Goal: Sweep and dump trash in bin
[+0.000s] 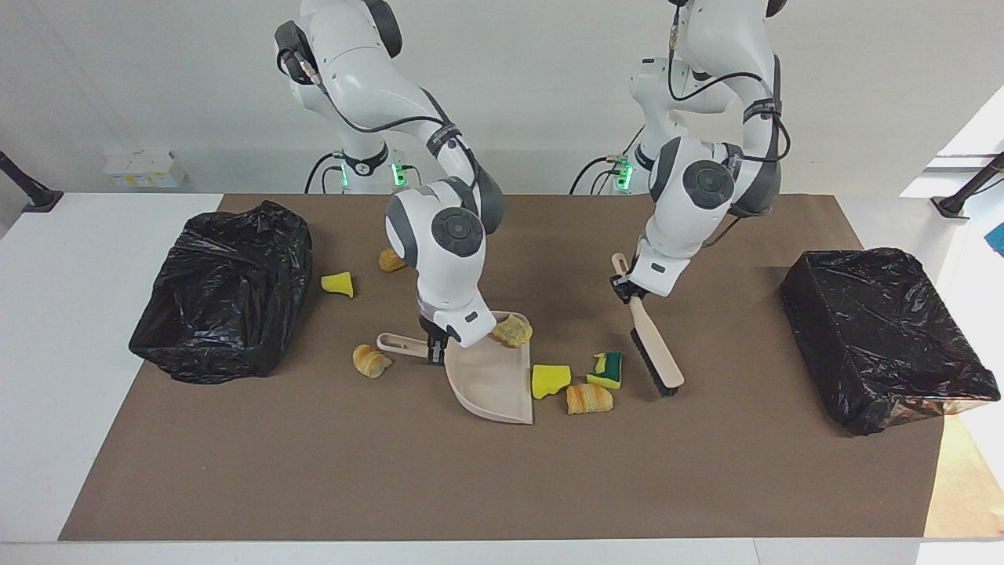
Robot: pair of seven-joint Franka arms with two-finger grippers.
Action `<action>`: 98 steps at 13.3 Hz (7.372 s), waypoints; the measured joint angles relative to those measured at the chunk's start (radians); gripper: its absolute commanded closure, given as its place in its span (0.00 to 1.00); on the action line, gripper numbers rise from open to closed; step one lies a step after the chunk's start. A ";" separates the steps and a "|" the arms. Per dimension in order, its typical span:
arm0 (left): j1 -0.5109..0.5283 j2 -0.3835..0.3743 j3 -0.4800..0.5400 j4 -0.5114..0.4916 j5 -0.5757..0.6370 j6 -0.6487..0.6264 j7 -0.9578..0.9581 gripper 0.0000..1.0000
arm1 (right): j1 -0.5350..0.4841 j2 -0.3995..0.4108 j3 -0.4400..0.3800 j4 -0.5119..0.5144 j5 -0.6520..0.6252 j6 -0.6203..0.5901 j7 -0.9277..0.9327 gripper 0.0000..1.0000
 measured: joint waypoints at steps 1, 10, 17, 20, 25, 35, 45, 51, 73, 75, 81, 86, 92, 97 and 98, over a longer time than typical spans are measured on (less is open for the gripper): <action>0.001 0.021 -0.004 0.000 0.000 0.033 0.015 1.00 | 0.000 0.000 0.000 0.000 0.000 0.000 0.000 1.00; -0.059 0.224 -0.136 0.170 -0.015 0.162 0.078 1.00 | -0.002 0.000 0.000 -0.001 0.000 0.000 0.001 1.00; -0.208 0.215 -0.140 0.204 -0.015 0.114 0.084 1.00 | -0.012 0.000 -0.001 -0.003 0.000 0.000 0.002 1.00; -0.181 0.145 -0.124 0.217 -0.017 0.010 0.093 1.00 | -0.013 0.000 -0.001 -0.003 0.001 0.000 0.002 1.00; -0.099 0.107 -0.091 0.209 -0.017 -0.039 0.117 1.00 | -0.014 0.000 -0.001 -0.003 0.001 0.000 0.002 1.00; -0.020 0.312 -0.117 0.333 0.028 0.033 0.311 1.00 | -0.016 0.000 0.000 -0.003 0.001 0.000 0.002 1.00; -0.166 0.246 -0.110 0.357 0.029 -0.178 0.348 1.00 | -0.022 0.000 -0.001 -0.004 0.004 0.000 0.002 1.00; -0.093 0.239 -0.052 0.356 0.029 -0.257 0.324 1.00 | -0.023 0.000 0.000 -0.004 0.004 0.000 0.004 1.00; -0.341 -0.213 -0.086 -0.367 -0.068 0.127 -0.235 1.00 | -0.310 -0.177 -0.003 0.003 0.100 -0.133 -0.241 1.00; -0.343 -0.213 -0.084 -0.379 -0.087 0.127 -0.234 0.85 | -0.378 -0.216 -0.003 -0.012 0.136 -0.188 -0.332 1.00; -0.346 -0.214 -0.068 -0.362 -0.091 0.115 -0.207 0.00 | -0.660 -0.400 -0.006 -0.172 0.141 -0.215 -0.684 1.00; -0.179 -0.198 -0.045 -0.224 -0.085 0.041 -0.072 0.00 | -0.860 -0.549 -0.013 -0.429 0.080 -0.065 -0.806 1.00; 0.029 -0.157 -0.040 -0.078 -0.009 0.019 0.091 0.00 | -0.879 -0.690 -0.009 -0.682 -0.135 0.145 -0.741 1.00; 0.193 -0.091 -0.039 0.107 0.033 -0.093 0.336 0.00 | -0.789 -0.700 -0.002 -0.690 -0.357 0.085 -0.498 1.00; 0.222 -0.091 -0.039 0.128 0.050 -0.119 0.389 0.00 | -0.772 -0.704 -0.001 -0.690 -0.381 0.083 -0.498 1.00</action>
